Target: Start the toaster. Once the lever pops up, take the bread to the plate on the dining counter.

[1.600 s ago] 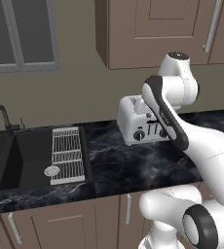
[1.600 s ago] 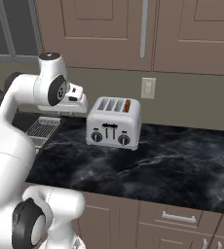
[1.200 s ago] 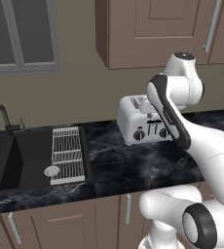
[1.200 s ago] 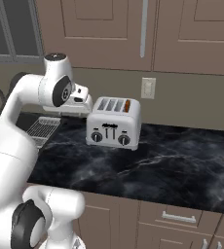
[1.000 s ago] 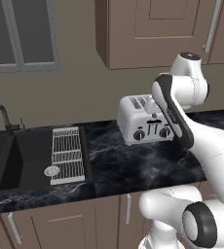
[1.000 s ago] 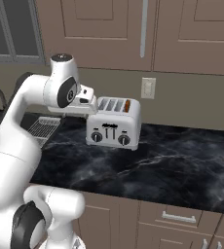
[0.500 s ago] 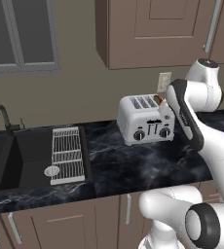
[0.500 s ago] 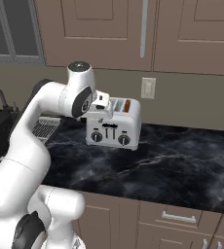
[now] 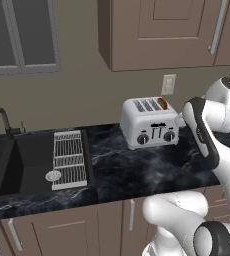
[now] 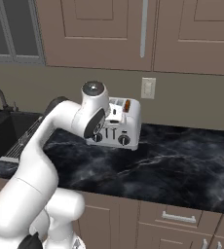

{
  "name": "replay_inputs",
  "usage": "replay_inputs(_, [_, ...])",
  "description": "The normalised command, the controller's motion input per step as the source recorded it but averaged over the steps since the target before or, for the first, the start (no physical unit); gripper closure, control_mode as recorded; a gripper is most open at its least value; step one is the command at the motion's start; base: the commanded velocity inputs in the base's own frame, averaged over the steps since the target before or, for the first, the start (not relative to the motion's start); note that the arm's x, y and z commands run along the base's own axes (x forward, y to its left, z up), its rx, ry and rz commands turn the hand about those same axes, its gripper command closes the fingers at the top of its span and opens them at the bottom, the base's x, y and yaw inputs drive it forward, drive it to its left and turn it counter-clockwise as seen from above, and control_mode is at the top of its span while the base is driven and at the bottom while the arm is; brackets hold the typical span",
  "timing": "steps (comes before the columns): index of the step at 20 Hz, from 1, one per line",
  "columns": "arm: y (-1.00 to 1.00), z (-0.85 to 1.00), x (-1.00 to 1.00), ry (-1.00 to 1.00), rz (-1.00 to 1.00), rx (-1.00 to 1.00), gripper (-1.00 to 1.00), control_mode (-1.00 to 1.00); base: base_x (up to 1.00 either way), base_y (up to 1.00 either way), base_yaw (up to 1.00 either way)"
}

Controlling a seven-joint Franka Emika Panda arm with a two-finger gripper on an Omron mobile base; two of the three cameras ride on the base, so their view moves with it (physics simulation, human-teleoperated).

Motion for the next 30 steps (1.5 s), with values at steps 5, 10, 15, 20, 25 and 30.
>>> replay_inputs(5, [-0.31,-0.09,0.04,-0.01,0.0,0.0,-1.0,-1.0,0.0,0.0,0.0])
replay_inputs(10, [-0.17,-0.1,0.09,-0.01,0.0,0.0,-1.0,-1.0,0.0,0.0,0.0])
replay_inputs(15, [-0.16,-0.12,0.07,0.0,0.0,0.0,-1.0,-1.0,0.0,0.0,0.0])
replay_inputs(20, [-0.13,-0.07,0.14,0.0,0.0,0.0,-1.0,-1.0,0.0,0.0,0.0])
replay_inputs(25, [-0.1,-0.02,0.09,0.0,0.0,0.0,-1.0,-1.0,0.0,0.0,0.0])
replay_inputs(30, [-0.19,-0.05,0.02,0.0,0.0,0.0,-1.0,-1.0,0.0,0.0,0.0])
